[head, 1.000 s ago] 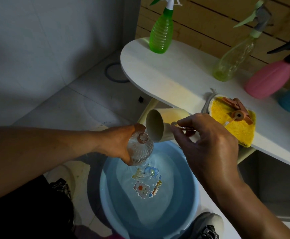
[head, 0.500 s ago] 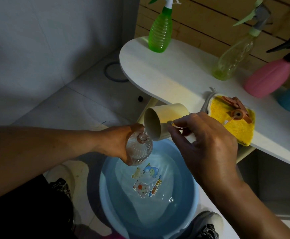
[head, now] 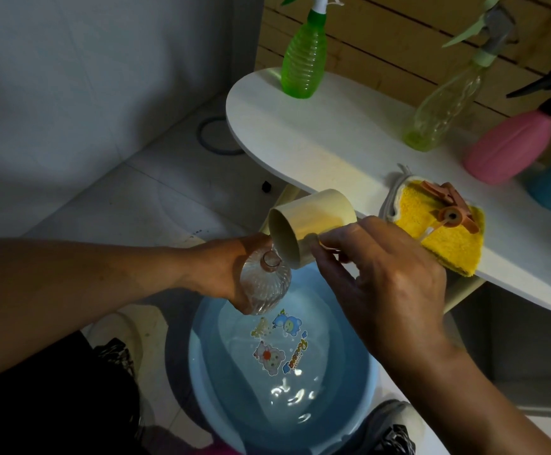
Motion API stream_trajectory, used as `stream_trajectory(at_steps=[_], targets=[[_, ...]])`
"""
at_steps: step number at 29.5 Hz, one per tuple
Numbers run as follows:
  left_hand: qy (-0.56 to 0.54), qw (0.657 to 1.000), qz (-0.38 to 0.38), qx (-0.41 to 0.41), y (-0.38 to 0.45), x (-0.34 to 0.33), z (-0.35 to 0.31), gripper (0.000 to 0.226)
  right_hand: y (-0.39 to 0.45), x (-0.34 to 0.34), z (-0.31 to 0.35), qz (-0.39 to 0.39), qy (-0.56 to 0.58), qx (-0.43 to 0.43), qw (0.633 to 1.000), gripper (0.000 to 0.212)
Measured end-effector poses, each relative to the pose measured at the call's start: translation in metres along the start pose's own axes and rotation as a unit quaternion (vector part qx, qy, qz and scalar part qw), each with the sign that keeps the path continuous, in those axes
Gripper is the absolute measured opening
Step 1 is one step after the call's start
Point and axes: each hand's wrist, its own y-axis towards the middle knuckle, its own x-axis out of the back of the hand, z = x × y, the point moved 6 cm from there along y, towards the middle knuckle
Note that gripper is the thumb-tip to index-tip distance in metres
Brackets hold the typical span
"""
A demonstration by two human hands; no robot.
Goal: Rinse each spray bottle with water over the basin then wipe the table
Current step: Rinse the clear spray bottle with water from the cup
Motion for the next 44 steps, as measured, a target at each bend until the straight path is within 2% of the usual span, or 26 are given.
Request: stream_trajectory(at_steps=[8, 13, 15, 20, 26, 29, 33, 35, 38, 44], targets=[[-0.013, 1.000, 0.005, 0.019, -0.001, 0.000, 0.000, 0.095, -0.005, -0.001, 0.006, 0.004, -0.020, 0.041, 0.999, 0.018], [-0.013, 0.999, 0.009, 0.030, -0.003, 0.001, 0.002, 0.085, -0.007, -0.004, 0.009, 0.009, -0.037, 0.058, 0.998, 0.021], [-0.010, 1.000, 0.009, 0.028, -0.003, 0.001, 0.001, 0.089, -0.007, -0.004, 0.010, 0.012, -0.040, 0.061, 0.997, 0.022], [-0.014, 1.000, 0.007, 0.019, -0.002, 0.001, 0.000, 0.090, -0.007, -0.007, 0.000, 0.004, -0.021, -0.004, 1.000, 0.015], [-0.032, 0.999, 0.025, 0.014, -0.007, -0.002, 0.006, 0.096, -0.015, -0.027, -0.026, 0.041, -0.033, -0.116, 0.992, 0.017], [-0.024, 0.999, 0.031, 0.020, -0.009, -0.003, 0.011, 0.093, -0.028, -0.051, -0.047, 0.105, -0.035, -0.194, 0.975, 0.019], [-0.025, 0.999, 0.031, 0.022, -0.010, -0.004, 0.014, 0.094, -0.065, -0.098, -0.086, 0.256, -0.030, -0.318, 0.912, 0.018], [-0.025, 0.999, 0.027, 0.024, -0.010, -0.004, 0.013, 0.094, -0.089, -0.123, -0.099, 0.329, -0.031, -0.327, 0.885, 0.017], [-0.023, 0.999, 0.025, 0.022, -0.009, -0.004, 0.011, 0.100, -0.124, -0.154, -0.110, 0.380, -0.014, -0.341, 0.860, 0.019], [-0.020, 0.999, 0.020, 0.025, -0.009, -0.005, 0.012, 0.101, -0.169, -0.194, -0.121, 0.451, -0.019, -0.280, 0.847, 0.021]])
